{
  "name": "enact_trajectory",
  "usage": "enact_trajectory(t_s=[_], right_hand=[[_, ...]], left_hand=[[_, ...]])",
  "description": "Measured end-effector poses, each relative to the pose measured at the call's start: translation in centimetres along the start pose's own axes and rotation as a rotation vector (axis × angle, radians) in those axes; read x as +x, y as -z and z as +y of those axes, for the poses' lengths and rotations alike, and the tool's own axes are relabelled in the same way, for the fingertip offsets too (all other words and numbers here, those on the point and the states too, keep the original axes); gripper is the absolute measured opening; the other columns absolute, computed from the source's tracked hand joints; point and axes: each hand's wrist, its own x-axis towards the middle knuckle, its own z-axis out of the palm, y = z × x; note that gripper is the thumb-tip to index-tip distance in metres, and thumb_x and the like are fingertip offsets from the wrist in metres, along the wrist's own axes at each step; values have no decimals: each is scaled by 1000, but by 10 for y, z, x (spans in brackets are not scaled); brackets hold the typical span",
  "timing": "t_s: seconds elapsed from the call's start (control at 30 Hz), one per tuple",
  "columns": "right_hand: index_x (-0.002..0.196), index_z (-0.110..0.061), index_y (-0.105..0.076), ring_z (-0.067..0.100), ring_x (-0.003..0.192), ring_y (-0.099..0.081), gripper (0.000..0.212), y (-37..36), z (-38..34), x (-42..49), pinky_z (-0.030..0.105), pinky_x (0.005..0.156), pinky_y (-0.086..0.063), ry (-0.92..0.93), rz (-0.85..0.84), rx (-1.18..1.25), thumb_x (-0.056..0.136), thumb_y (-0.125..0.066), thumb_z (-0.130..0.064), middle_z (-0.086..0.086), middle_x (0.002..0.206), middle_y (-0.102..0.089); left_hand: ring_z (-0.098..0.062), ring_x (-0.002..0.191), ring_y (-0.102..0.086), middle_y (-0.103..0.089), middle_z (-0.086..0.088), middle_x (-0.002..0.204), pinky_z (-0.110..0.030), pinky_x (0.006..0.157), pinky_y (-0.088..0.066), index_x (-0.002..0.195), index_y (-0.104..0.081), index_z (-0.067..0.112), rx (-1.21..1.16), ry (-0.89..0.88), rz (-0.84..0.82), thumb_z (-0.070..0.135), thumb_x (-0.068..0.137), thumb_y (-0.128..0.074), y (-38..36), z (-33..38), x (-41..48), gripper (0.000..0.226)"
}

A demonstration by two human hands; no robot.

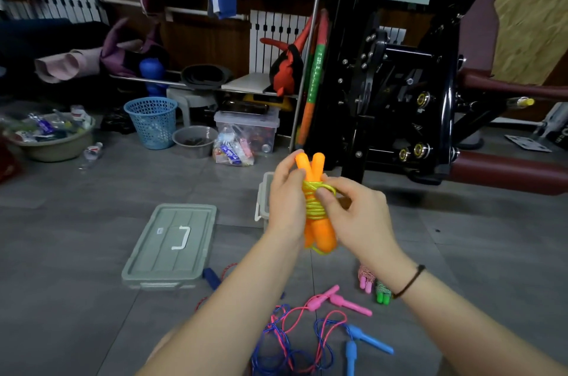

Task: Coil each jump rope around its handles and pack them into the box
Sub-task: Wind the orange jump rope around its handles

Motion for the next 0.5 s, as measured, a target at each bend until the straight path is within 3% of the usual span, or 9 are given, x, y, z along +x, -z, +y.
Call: enact_trajectory(t_s=[0.17, 0.33, 0.4, 0.5], right_hand=[[82, -25, -68, 19, 74, -68, 14, 13, 8, 17, 47, 73, -55, -100, -76, 234, 87, -55, -25, -3, 73, -71], [87, -17, -69, 13, 64, -70, 7, 17, 1, 19, 40, 67, -60, -152, -38, 371, 87, -64, -11, 2, 67, -71], [89, -21, -69, 15, 64, -69, 7, 15, -1, 17, 40, 63, -60, -119, 27, 377, 86, -66, -15, 0, 71, -70], [90, -32, -67, 16, 75, -67, 10, 9, 1, 13, 40, 65, -59, -60, 181, 327, 86, -66, -23, -12, 93, -60]], left_hand=[[-8, 94, -60, -62, 12, 103, -30, 85, -49, 105, -54, 41, 384, -260, -74, 19, 96, -48, 7, -8, 3, 24], [5, 84, -56, -59, 18, 96, -13, 73, -44, 111, -47, 31, 502, -353, -154, 17, 102, -37, 4, -10, -10, 20], [5, 83, -57, -60, 17, 92, -13, 72, -45, 107, -48, 36, 476, -361, -177, 23, 101, -39, 4, -10, -13, 17], [-4, 89, -60, -61, 15, 97, -26, 80, -50, 106, -47, 40, 449, -358, -233, 33, 92, -48, 3, -8, -13, 15]])
